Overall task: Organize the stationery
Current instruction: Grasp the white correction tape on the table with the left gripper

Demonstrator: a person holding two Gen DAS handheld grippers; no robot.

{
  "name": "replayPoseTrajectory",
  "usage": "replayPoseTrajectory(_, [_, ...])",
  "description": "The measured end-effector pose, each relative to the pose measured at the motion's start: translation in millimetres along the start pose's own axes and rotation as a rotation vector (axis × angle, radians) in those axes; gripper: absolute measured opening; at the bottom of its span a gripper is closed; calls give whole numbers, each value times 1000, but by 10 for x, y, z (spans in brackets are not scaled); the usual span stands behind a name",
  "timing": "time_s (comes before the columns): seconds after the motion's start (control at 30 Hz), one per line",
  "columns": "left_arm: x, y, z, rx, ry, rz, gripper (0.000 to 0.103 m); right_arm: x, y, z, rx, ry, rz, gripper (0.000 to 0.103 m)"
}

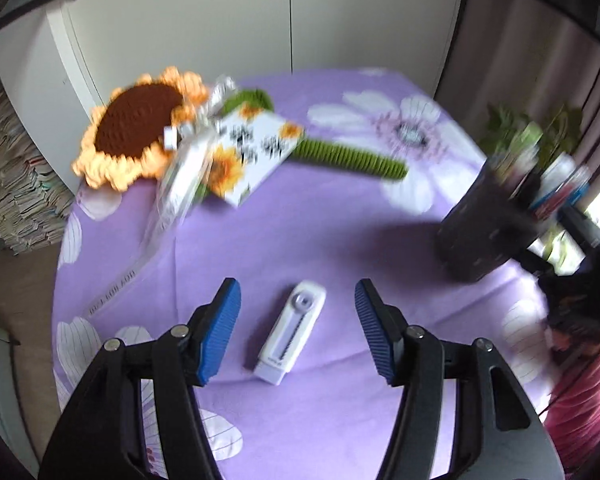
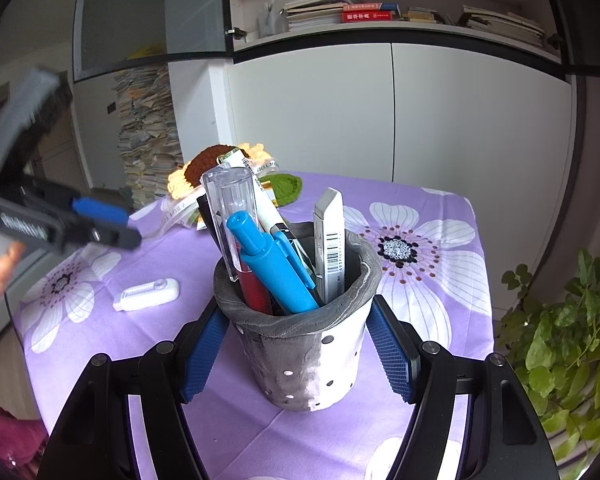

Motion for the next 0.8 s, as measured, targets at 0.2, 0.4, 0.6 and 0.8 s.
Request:
replayPoseTrajectory(0.2, [-388, -72, 75, -86, 51, -63, 58, -4, -1, -4, -1, 3, 1, 72])
replayPoseTrajectory(0.4, [-513, -104, 16, -92, 73, -47, 49, -5, 2, -2, -3, 2, -1, 72])
replayPoseTrajectory(0.6, [-420, -167, 42, -92, 91, -15, 25, 0, 8, 5, -5, 2, -5, 72])
replayPoseTrajectory(0.8, [13, -172, -26, -59, 8, 52, 24, -2, 7, 6, -5, 4, -3, 72])
Point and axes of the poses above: each gripper's, at about its wrist camera, not at the fingertips, and x roughly against the way its jaws point, y to its left, z to its underside, the point moved 4 cm from there along -x, roughly the way its jaws point, and after that the axes turned 11 degrees about -z, right-handed, at the moved point
